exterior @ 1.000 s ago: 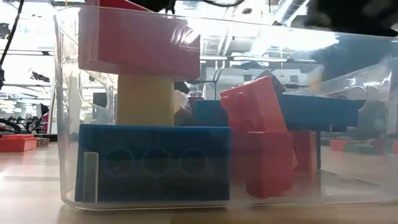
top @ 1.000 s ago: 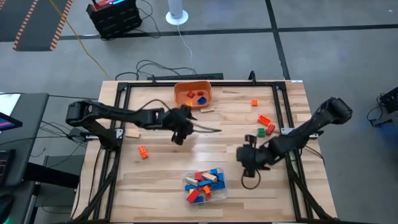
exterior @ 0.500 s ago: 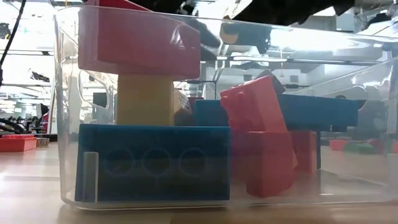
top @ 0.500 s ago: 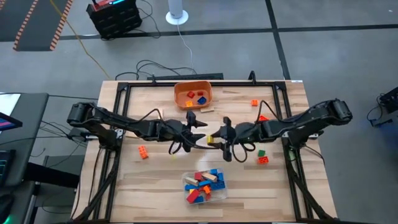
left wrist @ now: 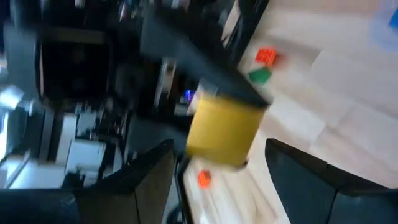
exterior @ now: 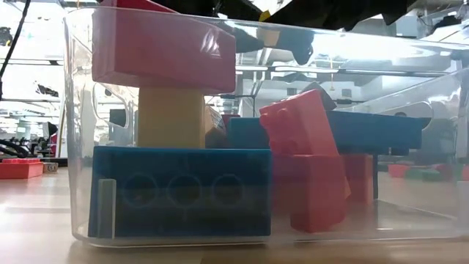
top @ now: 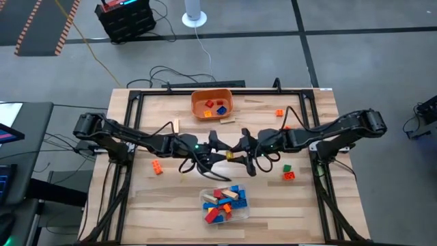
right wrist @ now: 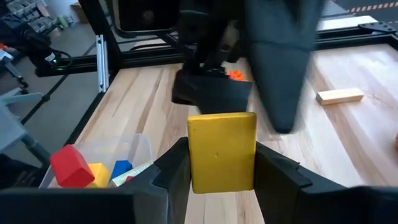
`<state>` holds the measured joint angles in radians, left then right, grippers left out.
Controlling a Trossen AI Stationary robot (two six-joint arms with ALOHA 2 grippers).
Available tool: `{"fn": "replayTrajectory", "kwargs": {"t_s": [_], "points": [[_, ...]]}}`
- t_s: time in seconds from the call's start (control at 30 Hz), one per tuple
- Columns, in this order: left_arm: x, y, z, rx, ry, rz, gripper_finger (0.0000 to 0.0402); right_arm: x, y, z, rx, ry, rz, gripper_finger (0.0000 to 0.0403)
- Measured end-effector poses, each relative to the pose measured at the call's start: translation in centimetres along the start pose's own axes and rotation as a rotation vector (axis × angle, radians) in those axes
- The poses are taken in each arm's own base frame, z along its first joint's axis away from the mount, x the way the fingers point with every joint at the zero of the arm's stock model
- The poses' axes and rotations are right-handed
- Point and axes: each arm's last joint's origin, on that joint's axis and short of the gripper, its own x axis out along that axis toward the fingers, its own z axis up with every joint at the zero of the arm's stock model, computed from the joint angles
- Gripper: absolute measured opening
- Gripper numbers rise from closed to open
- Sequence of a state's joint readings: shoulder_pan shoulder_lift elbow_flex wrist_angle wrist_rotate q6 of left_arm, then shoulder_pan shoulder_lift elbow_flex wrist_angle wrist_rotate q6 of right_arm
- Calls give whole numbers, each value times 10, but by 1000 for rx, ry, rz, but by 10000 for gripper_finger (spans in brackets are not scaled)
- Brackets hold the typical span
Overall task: Sort blocks by size
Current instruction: Put the small yellow wooden block into the orange bin
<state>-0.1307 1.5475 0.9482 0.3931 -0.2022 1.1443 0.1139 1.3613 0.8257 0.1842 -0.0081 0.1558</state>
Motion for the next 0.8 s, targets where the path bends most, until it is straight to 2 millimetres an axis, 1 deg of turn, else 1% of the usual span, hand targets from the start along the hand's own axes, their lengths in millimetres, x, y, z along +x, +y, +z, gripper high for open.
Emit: {"fn": "replayTrajectory", "kwargs": {"t_s": [0.2,0.5,0.6,0.8], "points": [[0,1,2,35,-69,-12,245,0,-7,1,36,4,22,171],[1,2,-1,36,-66,-9,243,0,-7,2,53,-3,44,172],[1,3,-2,34,-64,-4,227,0,-7,3,63,-16,47,172],[6,1,-2,35,-85,3,173,0,-7,4,66,-28,49,173]]}}
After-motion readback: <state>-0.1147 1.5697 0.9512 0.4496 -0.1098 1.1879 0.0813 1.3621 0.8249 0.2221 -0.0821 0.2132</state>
